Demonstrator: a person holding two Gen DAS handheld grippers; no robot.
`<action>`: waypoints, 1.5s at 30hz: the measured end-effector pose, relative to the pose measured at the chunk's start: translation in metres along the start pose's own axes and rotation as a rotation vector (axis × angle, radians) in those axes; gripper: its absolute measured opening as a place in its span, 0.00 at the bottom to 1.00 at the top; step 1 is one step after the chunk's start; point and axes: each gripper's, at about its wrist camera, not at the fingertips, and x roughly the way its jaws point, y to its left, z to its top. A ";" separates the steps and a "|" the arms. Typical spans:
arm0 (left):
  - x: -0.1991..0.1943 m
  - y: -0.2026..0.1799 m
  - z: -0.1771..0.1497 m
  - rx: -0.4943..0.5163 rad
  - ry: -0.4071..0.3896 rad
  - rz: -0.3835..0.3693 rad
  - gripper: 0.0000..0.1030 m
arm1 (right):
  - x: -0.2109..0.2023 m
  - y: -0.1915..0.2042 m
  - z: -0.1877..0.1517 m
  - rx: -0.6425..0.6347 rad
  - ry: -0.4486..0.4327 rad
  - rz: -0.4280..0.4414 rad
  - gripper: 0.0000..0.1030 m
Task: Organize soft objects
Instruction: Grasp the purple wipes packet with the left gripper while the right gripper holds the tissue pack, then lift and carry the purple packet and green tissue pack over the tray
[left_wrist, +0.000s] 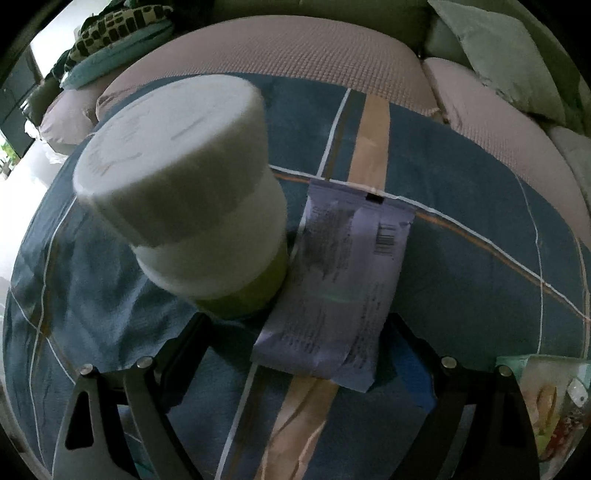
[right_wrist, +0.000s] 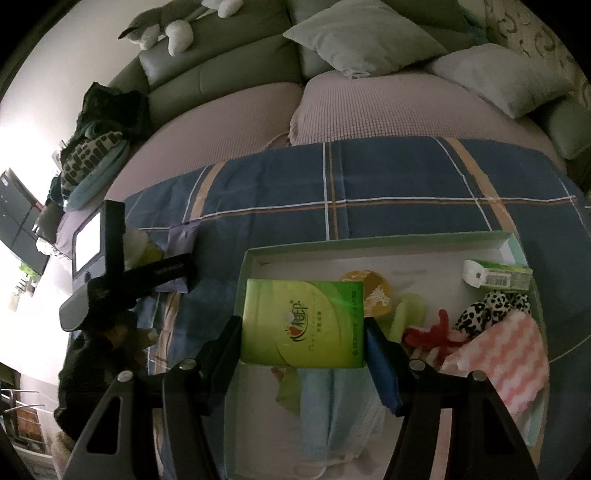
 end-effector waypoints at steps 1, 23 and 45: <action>-0.001 0.000 0.000 -0.002 -0.003 -0.002 0.86 | 0.000 0.000 0.000 0.001 0.002 0.003 0.65; -0.036 -0.036 -0.008 0.117 -0.062 -0.041 0.58 | -0.005 -0.005 0.001 0.009 -0.003 0.042 0.65; -0.140 -0.047 -0.027 0.115 -0.229 -0.220 0.58 | -0.023 -0.029 0.006 0.072 -0.049 0.035 0.65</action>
